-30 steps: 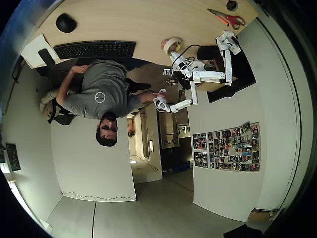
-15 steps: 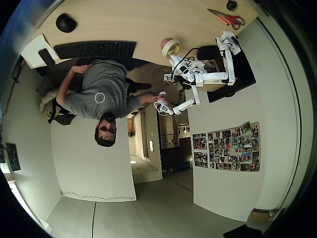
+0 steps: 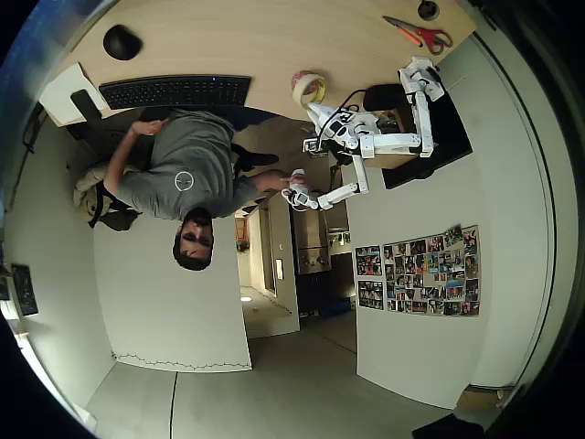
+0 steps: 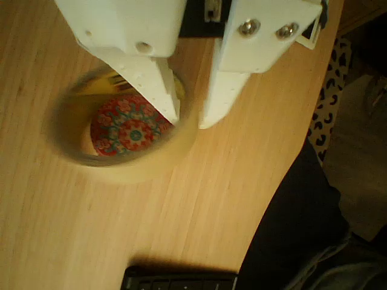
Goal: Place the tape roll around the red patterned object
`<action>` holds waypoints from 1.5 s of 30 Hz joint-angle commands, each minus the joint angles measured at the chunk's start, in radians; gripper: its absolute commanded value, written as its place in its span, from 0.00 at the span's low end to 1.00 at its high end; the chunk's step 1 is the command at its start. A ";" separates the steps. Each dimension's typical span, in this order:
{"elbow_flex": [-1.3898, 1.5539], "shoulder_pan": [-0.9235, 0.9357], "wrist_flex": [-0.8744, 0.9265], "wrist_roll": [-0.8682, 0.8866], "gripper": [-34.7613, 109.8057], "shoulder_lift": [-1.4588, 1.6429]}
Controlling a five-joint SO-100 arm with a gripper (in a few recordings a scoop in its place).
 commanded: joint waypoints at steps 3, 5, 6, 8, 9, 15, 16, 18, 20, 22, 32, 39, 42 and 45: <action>0.058 -0.026 -0.025 0.008 0.34 0.095; 0.092 -0.025 -0.038 0.008 0.34 0.121; 0.112 -0.025 -0.049 0.008 0.35 0.135; 0.149 -0.021 -0.066 0.008 0.35 0.160; 0.163 -0.021 -0.066 0.008 0.35 0.172; 0.242 -0.015 0.000 -0.021 0.36 0.288; 0.256 -0.014 0.020 -0.043 0.37 0.314; 0.281 -0.009 0.080 -0.074 0.37 0.376; 0.330 0.000 0.126 -0.110 0.39 0.459; 0.419 0.018 0.137 -0.152 0.40 0.571; 0.873 0.127 0.092 -0.268 0.43 0.977; 0.931 0.176 0.064 -0.291 0.44 1.006; 0.948 0.202 0.071 -0.313 0.44 0.985; 0.939 0.233 0.081 -0.330 0.44 0.968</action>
